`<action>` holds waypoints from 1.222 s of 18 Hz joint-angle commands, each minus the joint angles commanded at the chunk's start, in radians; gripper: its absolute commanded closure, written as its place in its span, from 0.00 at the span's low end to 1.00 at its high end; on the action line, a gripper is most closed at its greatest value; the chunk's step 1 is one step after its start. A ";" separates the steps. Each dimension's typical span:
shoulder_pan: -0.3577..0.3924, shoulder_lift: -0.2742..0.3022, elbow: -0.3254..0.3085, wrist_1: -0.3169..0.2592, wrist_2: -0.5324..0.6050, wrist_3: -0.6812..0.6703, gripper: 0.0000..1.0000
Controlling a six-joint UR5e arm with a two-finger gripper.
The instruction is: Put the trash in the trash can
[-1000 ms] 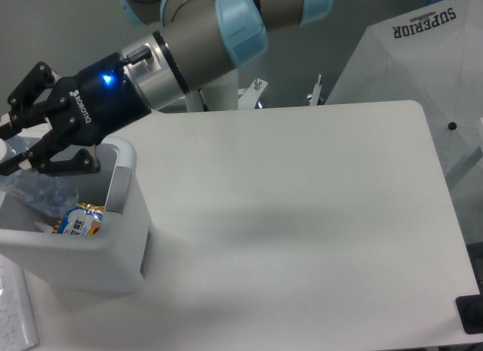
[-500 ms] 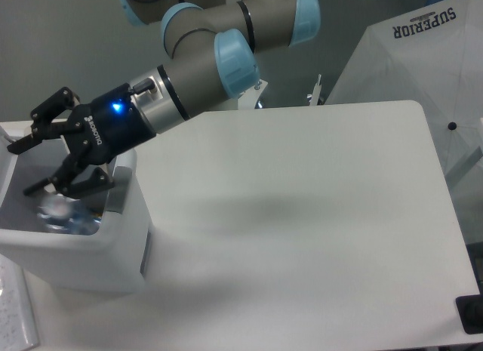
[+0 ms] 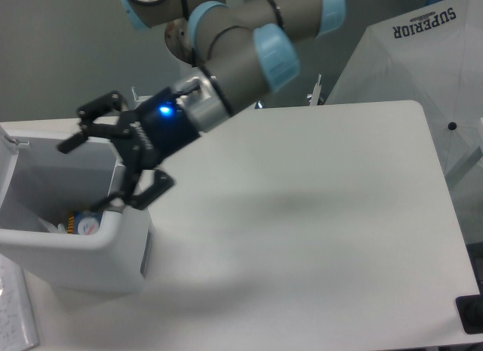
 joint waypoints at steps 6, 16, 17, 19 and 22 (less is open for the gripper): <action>0.057 -0.075 0.082 0.006 0.355 -0.049 0.00; 0.065 -0.175 0.092 0.003 0.886 0.064 0.00; 0.065 -0.177 0.095 -0.001 0.937 0.070 0.00; 0.043 -0.181 0.094 -0.011 1.056 0.133 0.00; 0.008 -0.181 0.092 -0.060 1.211 0.219 0.00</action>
